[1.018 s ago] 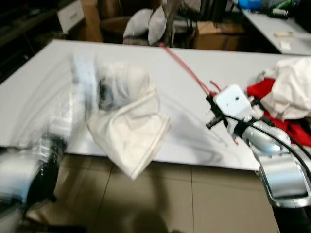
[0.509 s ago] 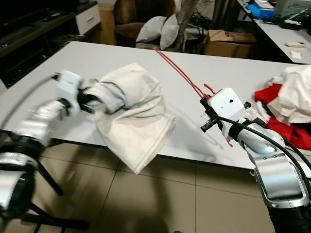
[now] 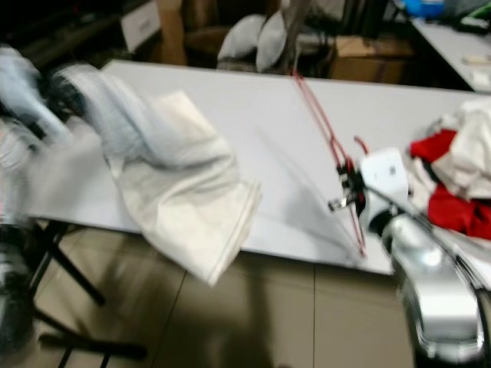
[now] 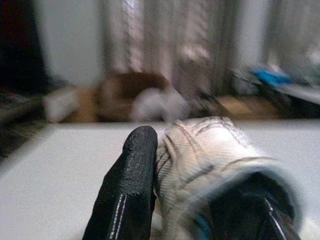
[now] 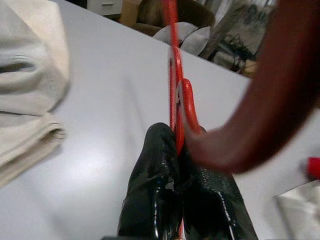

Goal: Hang hanger

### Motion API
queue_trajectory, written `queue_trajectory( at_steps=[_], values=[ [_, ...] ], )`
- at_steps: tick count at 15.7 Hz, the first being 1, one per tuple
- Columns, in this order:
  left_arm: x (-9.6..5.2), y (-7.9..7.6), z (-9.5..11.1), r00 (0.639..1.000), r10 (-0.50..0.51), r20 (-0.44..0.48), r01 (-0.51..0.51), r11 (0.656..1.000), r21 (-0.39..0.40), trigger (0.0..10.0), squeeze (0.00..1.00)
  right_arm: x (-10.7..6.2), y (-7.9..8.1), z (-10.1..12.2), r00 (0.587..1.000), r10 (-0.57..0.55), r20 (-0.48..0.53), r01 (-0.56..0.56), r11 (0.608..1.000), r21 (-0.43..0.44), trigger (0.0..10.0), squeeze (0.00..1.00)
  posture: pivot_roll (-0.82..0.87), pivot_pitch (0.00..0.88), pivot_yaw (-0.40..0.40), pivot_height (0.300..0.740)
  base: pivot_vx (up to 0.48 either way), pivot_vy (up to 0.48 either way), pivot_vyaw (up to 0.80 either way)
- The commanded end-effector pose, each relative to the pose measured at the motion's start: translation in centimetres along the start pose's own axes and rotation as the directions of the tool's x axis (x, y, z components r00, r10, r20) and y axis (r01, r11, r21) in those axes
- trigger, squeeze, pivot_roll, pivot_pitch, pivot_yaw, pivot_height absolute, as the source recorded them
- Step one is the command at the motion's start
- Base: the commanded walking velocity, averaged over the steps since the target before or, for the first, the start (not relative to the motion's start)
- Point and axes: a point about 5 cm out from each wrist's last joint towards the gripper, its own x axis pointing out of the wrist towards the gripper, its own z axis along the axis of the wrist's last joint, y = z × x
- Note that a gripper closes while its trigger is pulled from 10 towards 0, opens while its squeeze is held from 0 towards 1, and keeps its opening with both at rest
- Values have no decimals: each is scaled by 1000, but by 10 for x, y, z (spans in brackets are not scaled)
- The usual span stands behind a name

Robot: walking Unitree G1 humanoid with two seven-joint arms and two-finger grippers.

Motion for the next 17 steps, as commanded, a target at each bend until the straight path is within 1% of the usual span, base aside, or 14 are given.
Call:
queue_trajectory(
  at_steps=[1, 2, 3, 4, 5, 6, 8, 9, 10, 11, 13, 14, 15, 17],
  values=[
    [0, -15, 1, 1000, -14, -15, 14, 998, 54, 10000, 0, -3, 7, 2, 1000, 13, 5, -13, 1000, 11, 10000, 0, -87, 0, 47, 740, 0, 0, 0],
    [-4, -22, -19, 995, 31, -96, -21, 995, 102, 10000, 0, -2, 14, -1, 1000, 26, -6, -26, 1000, 15, 10000, 0, -85, 0, 41, 740, 0, 0, 0],
    [-8, -24, -39, 980, 37, -193, 3, 979, 204, 10000, 0, 0, 20, -1, 999, 41, -10, -41, 999, 18, 10000, 0, -87, 0, 42, 740, 0, 0, 0],
    [-13, -26, -52, 962, 0, -274, 68, 969, 238, 10000, 0, 1, 24, 1, 998, 60, -10, -60, 998, 6, 10000, 0, -87, 0, 42, 740, 0, 0, 0],
    [-19, -21, -51, 944, -24, -329, 81, 984, 158, 10000, 1000, 1, 26, 2, 997, 82, -15, -82, 997, -6, 10000, 0, -87, 0, 42, 740, 0, 0, 0],
    [-21, -19, -48, 939, -27, -343, 81, 986, 146, 10000, 1000, 0, 27, 2, 996, 88, -17, -88, 996, -10, 10000, 0, -87, 0, 42, 740, 0, 0, 0],
    [-30, 4, -31, 890, -171, -422, 223, 972, 75, 10000, 1000, -1, 26, 0, 990, 136, -41, -137, 990, -44, 10000, 0, -80, 0, 32, 740, 0, 0, 0],
    [-35, 13, -26, 863, -223, -454, 287, 955, 75, 10000, 1000, -1, 25, 0, 987, 154, -47, -156, 986, -58, 10000, 0, -79, 0, 30, 740, 0, 0, 0],
    [-48, 30, -13, 792, -351, -500, 430, 902, 48, 10000, 1000, -1, 21, -1, 984, 166, -59, -170, 983, -68, 10000, 0, -73, 0, 25, 740, 0, 0, 0],
    [-52, 45, 3, 785, -407, -467, 470, 883, 20, 10000, 1000, 0, 16, -1, 985, 160, -61, -165, 983, -79, 10000, 0, -70, 0, 26, 740, 0, 0, 0],
    [-47, 57, 24, 842, -427, -331, 434, 899, -55, 10000, 1000, 0, 11, 0, 987, 150, -58, -154, 985, -76, 10000, 0, -69, 0, 26, 740, 0, 0, 0],
    [-24, 68, 53, 961, -257, -103, 251, 966, -67, 10000, 1000, 0, 5, 2, 992, 119, -45, -122, 990, -67, 10000, 0, -72, 0, 33, 740, 0, 0, 0],
    [-19, 69, 58, 974, -222, -53, 217, 973, -79, 10000, 1000, 0, 4, 3, 993, 112, -42, -114, 991, -65, 10000, 0, -72, 0, 33, 740, 0, 0, 0],
    [5, 51, 74, 973, -172, 152, 205, 951, -232, 10000, 1000, -1, -3, 7, 998, 64, -16, -65, 997, -37, 10000, 0, -81, 0, 43, 740, 0, 0, 0]
  ],
)
